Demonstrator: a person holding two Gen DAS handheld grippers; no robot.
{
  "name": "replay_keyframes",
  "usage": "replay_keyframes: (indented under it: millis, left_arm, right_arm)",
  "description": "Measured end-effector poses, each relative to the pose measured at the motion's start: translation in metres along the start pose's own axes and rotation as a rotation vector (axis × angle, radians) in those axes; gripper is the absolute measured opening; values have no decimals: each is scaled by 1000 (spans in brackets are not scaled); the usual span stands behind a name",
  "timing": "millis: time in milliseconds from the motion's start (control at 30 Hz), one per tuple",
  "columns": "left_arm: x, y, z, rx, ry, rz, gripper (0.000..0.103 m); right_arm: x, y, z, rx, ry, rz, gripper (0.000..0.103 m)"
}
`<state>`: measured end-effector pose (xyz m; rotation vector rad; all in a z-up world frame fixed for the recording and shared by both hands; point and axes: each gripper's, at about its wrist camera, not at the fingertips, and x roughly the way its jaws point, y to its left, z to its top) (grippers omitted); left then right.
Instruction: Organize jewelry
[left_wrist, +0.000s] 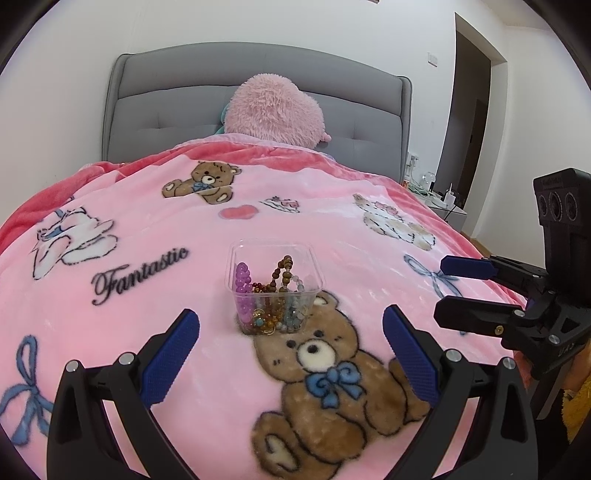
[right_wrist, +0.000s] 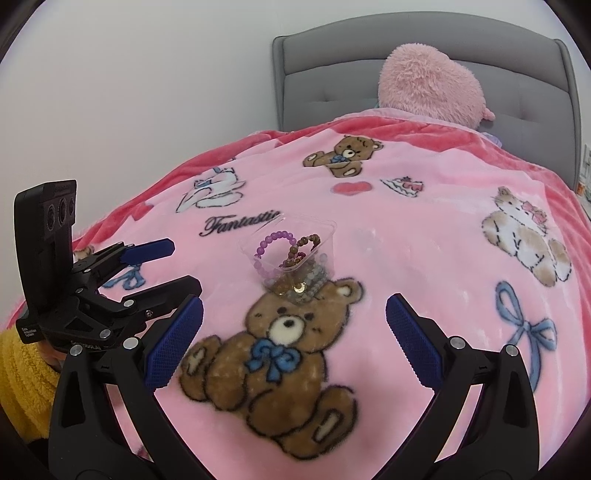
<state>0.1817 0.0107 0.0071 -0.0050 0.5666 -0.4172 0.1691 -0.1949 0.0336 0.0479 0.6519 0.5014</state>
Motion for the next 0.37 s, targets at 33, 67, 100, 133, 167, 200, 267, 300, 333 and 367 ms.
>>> replay_keyframes:
  millis: [33,67,100,133,167,200,267,300,333,367]
  left_arm:
    - [0,0,0,-1,2,1,98]
    - [1,0,0,-2,4,2,98]
    - [1,0,0,-2,7,-1,98]
    - [1,0,0,-2,7,0,98]
    - [1,0,0,-2,7,2,98]
    - [1,0,0,-3,7,1,98]
    - [1,0,0,-7,10,-2,98]
    - [1,0,0,-8,10,-5,98]
    - [1,0,-1,-8,9,-4,98]
    - [0,0,-1,-7,9,-5,98]
  right_arm:
    - [0,0,0,-1,-2,0,95]
    - [0,-1,1,-1,-1,0,95]
    - [1,-1,1,0,0,0,95]
    - [0,-1,0,1,0,1,95]
    - [0,-1,1,2,-1,1,95]
    - [-1,-1,1,3,-5,3,95]
    - [-1,0,1,3,-7,4,95]
    - [-1,0,2,4,-8,4,95]
    - [-1,-1,2,6,-8,9,95]
    - [-2,-1,2,9,-8,9,95]
